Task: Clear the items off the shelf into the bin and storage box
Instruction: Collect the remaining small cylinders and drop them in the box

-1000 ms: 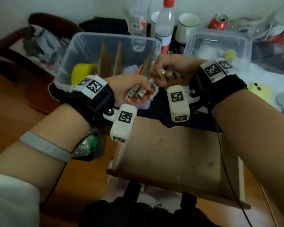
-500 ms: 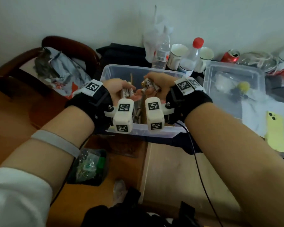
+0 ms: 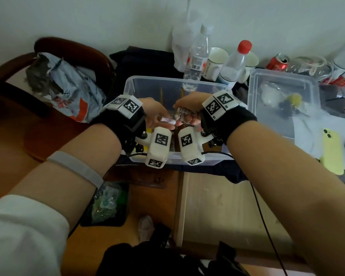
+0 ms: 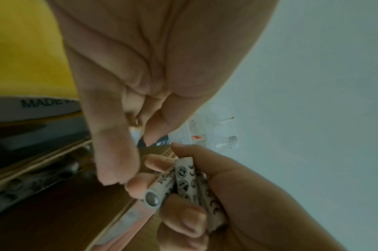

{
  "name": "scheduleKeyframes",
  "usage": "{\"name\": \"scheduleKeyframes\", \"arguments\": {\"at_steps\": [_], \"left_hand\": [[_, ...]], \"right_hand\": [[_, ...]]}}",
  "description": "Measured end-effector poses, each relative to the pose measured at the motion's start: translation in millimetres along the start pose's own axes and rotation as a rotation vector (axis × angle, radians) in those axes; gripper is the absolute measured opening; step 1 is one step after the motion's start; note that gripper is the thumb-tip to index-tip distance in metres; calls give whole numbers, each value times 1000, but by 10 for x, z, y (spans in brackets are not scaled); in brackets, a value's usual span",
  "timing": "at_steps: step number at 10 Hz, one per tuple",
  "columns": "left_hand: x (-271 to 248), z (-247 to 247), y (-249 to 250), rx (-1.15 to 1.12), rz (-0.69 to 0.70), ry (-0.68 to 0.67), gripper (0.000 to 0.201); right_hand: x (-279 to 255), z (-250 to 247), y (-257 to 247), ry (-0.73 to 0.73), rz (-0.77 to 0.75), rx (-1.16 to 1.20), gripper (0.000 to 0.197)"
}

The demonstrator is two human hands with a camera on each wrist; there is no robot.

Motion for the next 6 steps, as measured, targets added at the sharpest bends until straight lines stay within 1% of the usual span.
{"name": "scheduleKeyframes", "arguments": {"at_steps": [1, 2, 3, 4, 5, 6], "left_hand": [[11, 33, -20, 56, 2, 0, 13], [62, 14, -35, 86, -8, -6, 19], [114, 9, -34, 100, -15, -10, 21], [165, 4, -16, 139, -8, -7, 20], [234, 10, -5, 159, -8, -20, 18], [279, 29, 11, 182, -30, -32, 19]], "right_hand": [[-13, 96, -1, -102, 20, 106, 22], [5, 104, -12, -98, 24, 65, 28], [7, 20, -14, -9, 23, 21, 27], [35, 25, -24, 10, -44, 37, 16], [25, 75, -38, -9, -48, 100, 36], [29, 73, -45, -13, -17, 51, 35]]}}
Point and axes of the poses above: each hand's wrist, its own x-axis towards the middle knuckle, its own z-axis out of the palm, y = z × x, the point moved 8 cm from there along x, towards the middle knuckle, and after that the axes turned 11 degrees about -x, right-handed, at the moved point
